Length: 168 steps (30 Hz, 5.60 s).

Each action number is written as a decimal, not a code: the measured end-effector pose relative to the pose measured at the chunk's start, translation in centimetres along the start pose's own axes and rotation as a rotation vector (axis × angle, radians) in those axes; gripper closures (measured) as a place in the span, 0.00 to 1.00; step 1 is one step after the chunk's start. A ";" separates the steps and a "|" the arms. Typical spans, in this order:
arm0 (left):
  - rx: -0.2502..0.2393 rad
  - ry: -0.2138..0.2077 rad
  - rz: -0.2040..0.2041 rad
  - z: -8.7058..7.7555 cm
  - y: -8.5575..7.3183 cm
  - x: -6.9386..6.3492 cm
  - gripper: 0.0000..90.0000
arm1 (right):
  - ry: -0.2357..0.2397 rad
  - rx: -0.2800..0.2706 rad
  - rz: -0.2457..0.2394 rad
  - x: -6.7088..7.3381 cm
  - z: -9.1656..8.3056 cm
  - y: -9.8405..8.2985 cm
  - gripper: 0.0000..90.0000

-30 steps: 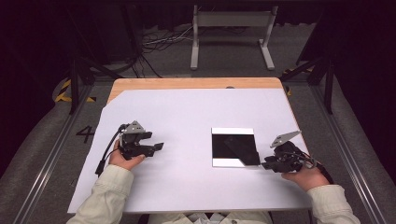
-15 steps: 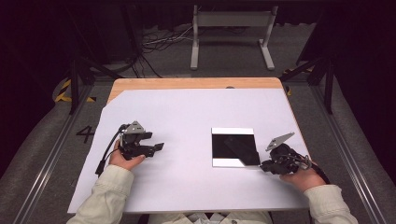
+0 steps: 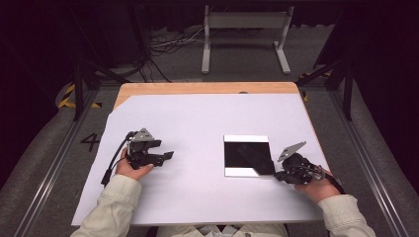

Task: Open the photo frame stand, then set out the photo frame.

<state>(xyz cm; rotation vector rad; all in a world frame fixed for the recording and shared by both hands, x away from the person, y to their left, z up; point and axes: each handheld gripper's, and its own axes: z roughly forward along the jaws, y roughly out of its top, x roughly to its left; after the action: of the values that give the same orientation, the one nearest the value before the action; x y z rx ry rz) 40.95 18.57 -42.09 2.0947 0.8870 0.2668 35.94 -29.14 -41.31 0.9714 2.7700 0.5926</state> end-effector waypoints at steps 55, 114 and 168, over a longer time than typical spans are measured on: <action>0.011 -0.003 0.009 0.3 0.0 -0.2 0.34 | -0.069 -0.256 -0.004 0.7 -4.0 0.8 0.99; 0.017 -0.027 0.014 0.7 0.2 -0.6 0.33 | -0.044 -0.348 0.214 -1.0 -5.5 1.2 0.84; 0.027 -0.029 0.018 0.8 0.1 -0.7 0.33 | 0.224 -0.462 0.685 -3.7 -3.7 0.7 0.49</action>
<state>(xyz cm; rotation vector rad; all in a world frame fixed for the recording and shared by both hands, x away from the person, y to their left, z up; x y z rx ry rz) 40.85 17.53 -42.48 2.1267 0.8591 0.2342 38.25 -32.13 -37.60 1.7982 2.2232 1.4240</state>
